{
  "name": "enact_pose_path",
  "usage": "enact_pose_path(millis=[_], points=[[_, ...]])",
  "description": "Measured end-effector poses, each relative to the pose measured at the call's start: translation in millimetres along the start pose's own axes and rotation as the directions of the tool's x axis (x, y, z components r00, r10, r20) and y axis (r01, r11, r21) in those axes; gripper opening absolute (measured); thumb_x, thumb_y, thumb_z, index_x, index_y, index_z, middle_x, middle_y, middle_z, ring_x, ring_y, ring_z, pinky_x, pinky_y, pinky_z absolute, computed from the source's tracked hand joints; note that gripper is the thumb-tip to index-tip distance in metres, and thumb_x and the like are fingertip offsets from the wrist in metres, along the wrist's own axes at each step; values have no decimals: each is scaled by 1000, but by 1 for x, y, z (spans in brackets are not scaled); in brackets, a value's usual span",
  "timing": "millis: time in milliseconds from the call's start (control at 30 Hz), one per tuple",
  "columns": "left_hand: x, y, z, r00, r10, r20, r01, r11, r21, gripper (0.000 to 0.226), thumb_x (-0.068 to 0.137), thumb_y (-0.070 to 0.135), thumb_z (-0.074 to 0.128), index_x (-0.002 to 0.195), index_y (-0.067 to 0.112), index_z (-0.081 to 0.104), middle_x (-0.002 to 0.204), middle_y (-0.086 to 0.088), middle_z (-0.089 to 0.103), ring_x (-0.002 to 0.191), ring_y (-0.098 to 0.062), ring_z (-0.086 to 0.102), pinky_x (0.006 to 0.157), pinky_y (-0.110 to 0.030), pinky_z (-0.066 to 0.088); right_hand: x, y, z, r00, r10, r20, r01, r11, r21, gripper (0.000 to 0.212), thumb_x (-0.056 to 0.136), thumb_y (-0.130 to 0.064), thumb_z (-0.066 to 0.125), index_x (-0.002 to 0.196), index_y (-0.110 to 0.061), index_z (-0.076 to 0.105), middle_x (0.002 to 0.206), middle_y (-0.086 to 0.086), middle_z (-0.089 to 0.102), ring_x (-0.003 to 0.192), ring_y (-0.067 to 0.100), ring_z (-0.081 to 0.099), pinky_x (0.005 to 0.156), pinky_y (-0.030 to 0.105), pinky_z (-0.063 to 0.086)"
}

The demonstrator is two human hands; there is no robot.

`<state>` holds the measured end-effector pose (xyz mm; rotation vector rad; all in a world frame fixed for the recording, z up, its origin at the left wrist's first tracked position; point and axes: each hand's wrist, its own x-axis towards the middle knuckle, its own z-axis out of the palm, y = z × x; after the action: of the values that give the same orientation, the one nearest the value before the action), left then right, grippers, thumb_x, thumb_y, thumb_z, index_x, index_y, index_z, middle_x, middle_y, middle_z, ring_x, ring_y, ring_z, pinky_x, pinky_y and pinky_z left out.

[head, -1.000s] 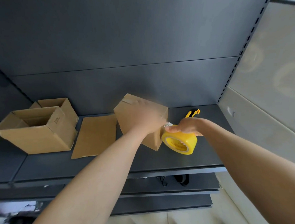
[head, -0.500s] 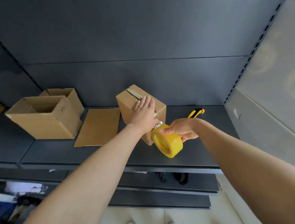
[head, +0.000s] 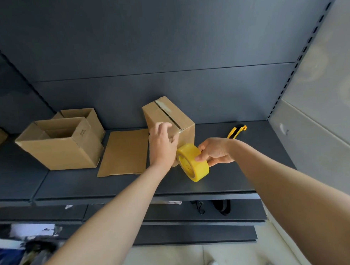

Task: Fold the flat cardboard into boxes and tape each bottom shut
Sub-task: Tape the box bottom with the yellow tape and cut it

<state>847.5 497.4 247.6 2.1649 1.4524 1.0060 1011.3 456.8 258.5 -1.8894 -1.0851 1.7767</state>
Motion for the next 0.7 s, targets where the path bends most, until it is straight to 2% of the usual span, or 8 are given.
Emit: enact_pose_path(millis=[67,133,233,333,400,467,567,700], points=[[-16,-2,3,988,-128,-90,120,989,-86,21,86,21,67,94,13,50,101,-1,50,92,-19,48,83,-30,43,3,-1,5,1000,-6,2,6,999,32,34,89,1,62,122,-1,55,120,14,64,111,27,61,97,41,49],[-29,-2,11,929,-367,33,366,907,-209,31,85,32,67,91,14,43,96,-1,49,83,-18,49,72,-28,44,4,-1,8,1000,-11,23,10,999,46,29,89,1,60,118,-1,57,119,14,65,111,27,62,99,42,48],[-37,0,24,698,-623,352,715,580,-390,41,82,41,68,101,15,43,104,-5,57,91,-23,61,77,-36,52,5,-2,9,999,-14,34,12,999,51,26,91,2,58,117,0,58,118,14,65,111,26,62,101,43,47],[-31,4,31,570,-688,450,793,317,-519,36,81,35,72,102,19,47,110,-9,61,97,-26,64,89,-47,53,3,-1,2,996,-38,84,31,996,85,25,92,5,53,115,1,60,112,12,68,106,25,64,97,41,50],[-25,6,35,536,-729,426,789,252,-560,34,83,27,71,105,16,49,112,-11,61,99,-27,63,89,-48,53,4,2,-8,995,-44,93,35,995,97,25,92,7,52,112,-2,64,109,12,70,101,22,66,91,36,52],[-22,8,39,497,-773,394,779,197,-596,31,83,21,71,105,14,51,112,-11,61,98,-28,63,89,-48,53,10,10,-26,996,-59,-64,52,993,-106,30,91,8,52,117,-1,63,115,14,67,106,23,65,92,34,52],[-21,13,45,435,-837,333,764,148,-628,23,82,20,72,96,16,54,108,-9,63,96,-28,63,88,-47,53,30,32,-62,915,-172,-366,-79,811,-580,32,92,-1,48,121,-1,61,121,17,62,114,31,58,95,35,48],[-17,20,50,381,-900,211,738,158,-656,20,80,22,75,82,18,55,99,-7,64,93,-27,63,88,-43,53,50,64,-96,918,-195,-346,-231,448,-864,39,92,-10,49,130,-16,53,129,14,48,119,34,43,96,38,44]])
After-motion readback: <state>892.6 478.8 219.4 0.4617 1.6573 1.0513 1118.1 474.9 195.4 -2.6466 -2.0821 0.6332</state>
